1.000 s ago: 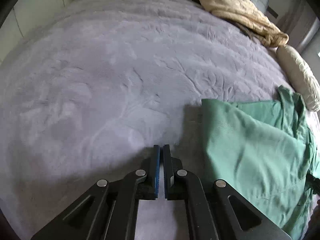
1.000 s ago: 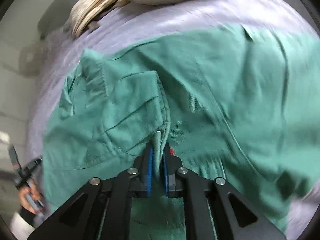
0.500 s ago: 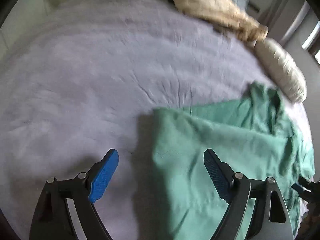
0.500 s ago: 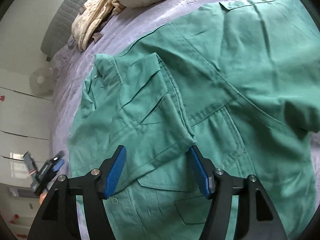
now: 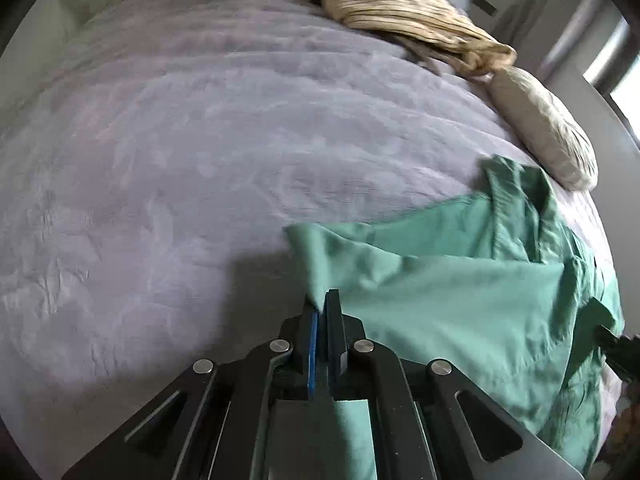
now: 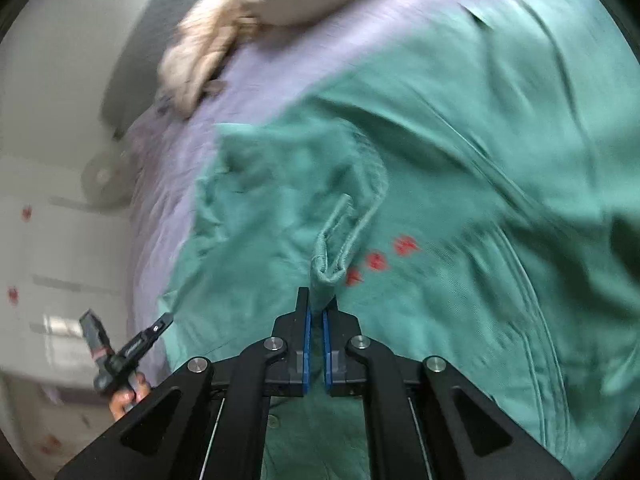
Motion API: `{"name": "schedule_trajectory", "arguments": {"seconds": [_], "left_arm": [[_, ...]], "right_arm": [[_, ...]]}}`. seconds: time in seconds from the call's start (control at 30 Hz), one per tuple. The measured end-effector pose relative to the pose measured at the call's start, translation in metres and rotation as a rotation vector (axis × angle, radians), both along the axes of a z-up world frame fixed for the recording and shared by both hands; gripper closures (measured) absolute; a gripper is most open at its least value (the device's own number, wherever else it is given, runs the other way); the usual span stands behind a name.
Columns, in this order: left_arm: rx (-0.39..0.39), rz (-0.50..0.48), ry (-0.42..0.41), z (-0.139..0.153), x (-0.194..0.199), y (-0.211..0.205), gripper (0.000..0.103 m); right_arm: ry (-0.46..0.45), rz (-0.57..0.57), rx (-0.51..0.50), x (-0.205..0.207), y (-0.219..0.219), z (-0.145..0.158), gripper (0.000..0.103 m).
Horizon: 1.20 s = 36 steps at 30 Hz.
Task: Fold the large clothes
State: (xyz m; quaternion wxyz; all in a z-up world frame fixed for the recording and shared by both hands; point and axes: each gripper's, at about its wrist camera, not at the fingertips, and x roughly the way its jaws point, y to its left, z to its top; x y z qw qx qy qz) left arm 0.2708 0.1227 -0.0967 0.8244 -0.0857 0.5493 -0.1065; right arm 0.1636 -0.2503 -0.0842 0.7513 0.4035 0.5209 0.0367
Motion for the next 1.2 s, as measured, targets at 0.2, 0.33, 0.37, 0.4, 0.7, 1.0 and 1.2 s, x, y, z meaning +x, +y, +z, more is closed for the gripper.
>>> {"name": "schedule_trajectory", "arguments": {"seconds": [0.2,0.33,0.37,0.4,0.7,1.0,1.2], "left_arm": [[0.047,0.016,0.01,-0.024,0.0,-0.004,0.098],[0.042,0.041,0.011,-0.021,0.003,-0.001,0.098],[0.04,0.047,0.008,-0.017,0.002,0.002,0.098],[0.039,0.048,0.004,-0.013,0.001,0.003,0.098],[0.129,0.076,-0.027,0.023,-0.032,0.026,0.097],[0.144,0.116,0.028,0.013,-0.085,0.069,0.097],[0.13,0.16,0.043,0.007,-0.106,0.094,0.097]], "right_arm": [[0.081,-0.055,-0.146,-0.011,-0.016,-0.019,0.098],[0.113,-0.165,-0.058,-0.029,-0.03,-0.033,0.097],[0.122,-0.178,-0.069,-0.03,-0.029,-0.029,0.093],[0.136,-0.185,-0.072,-0.032,-0.027,-0.026,0.09],[0.067,0.206,0.295,-0.027,0.132,-0.009,0.043],[0.132,0.21,0.458,-0.003,0.263,-0.057,0.1],[0.094,0.312,0.423,0.012,0.31,-0.054,0.1]]}}
